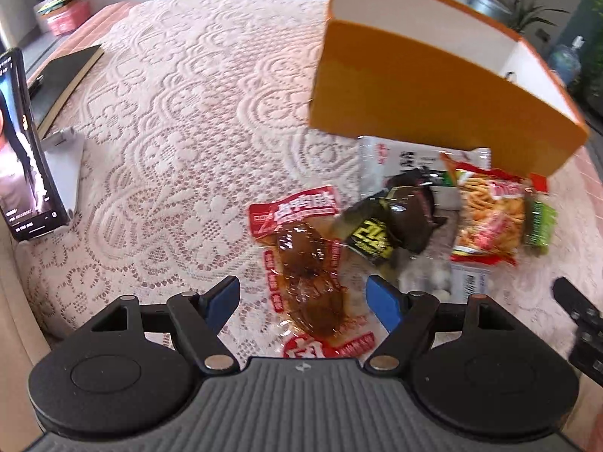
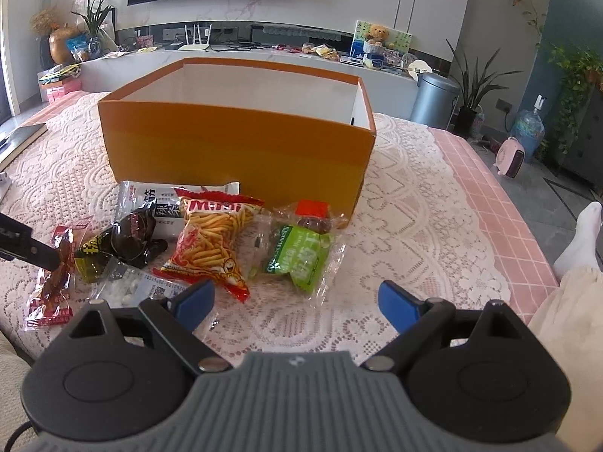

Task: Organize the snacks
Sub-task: 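Grasp the duck-neck packet with the left tool while the right tool grasps the red Mimi bag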

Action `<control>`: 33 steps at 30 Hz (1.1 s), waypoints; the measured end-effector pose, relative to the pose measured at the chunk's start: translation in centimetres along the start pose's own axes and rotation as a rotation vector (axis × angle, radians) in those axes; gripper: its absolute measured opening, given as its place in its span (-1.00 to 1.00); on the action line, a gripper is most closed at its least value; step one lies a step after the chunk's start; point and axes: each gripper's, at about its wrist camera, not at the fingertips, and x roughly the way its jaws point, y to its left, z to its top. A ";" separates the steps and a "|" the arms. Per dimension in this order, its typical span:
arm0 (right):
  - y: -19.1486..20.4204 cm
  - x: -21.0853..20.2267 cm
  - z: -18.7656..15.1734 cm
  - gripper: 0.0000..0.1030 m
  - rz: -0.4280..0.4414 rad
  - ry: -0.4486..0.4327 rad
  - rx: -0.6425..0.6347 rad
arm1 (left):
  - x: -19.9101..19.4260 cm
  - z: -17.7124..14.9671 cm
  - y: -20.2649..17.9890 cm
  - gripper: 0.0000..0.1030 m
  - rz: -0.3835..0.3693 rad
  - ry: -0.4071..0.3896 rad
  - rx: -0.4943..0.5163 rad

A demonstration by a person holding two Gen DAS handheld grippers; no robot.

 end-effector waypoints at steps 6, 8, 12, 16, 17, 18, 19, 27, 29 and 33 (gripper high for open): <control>0.4 1.0 -0.1 0.75 0.011 0.017 -0.017 | 1.7 -0.1 0.3 0.65 0.000 0.016 -0.027; 0.7 1.3 -0.2 0.75 0.016 0.026 -0.023 | 2.0 -0.2 0.4 0.65 -0.008 0.007 -0.028; 1.1 2.0 -0.1 0.74 0.024 0.033 -0.034 | 2.4 -0.2 0.2 0.65 -0.022 -0.009 -0.010; 1.5 2.5 -0.1 0.74 0.026 0.042 -0.044 | 2.7 -0.3 -0.2 0.69 -0.017 -0.036 0.026; 1.5 2.6 -0.1 0.74 0.026 0.045 -0.045 | 2.8 -0.4 -0.4 0.68 -0.015 -0.040 0.037; 1.6 2.8 -0.1 0.74 0.027 0.050 -0.047 | 2.8 -0.5 -0.6 0.56 -0.012 -0.045 0.055; 1.7 3.0 -0.2 0.74 0.027 0.054 -0.048 | 2.8 -0.6 -0.8 0.45 0.000 -0.051 0.071; 1.8 3.5 -0.3 0.68 0.030 0.052 -0.050 | 2.2 -0.9 -0.7 0.33 -0.017 -0.108 0.093; 1.7 3.5 -0.2 0.64 0.038 0.041 -0.042 | 1.6 -0.8 -0.7 0.33 -0.030 -0.134 0.094; 1.7 3.2 0.0 0.49 0.056 0.012 -0.034 | 0.6 -0.3 -0.6 0.32 -0.049 -0.184 0.081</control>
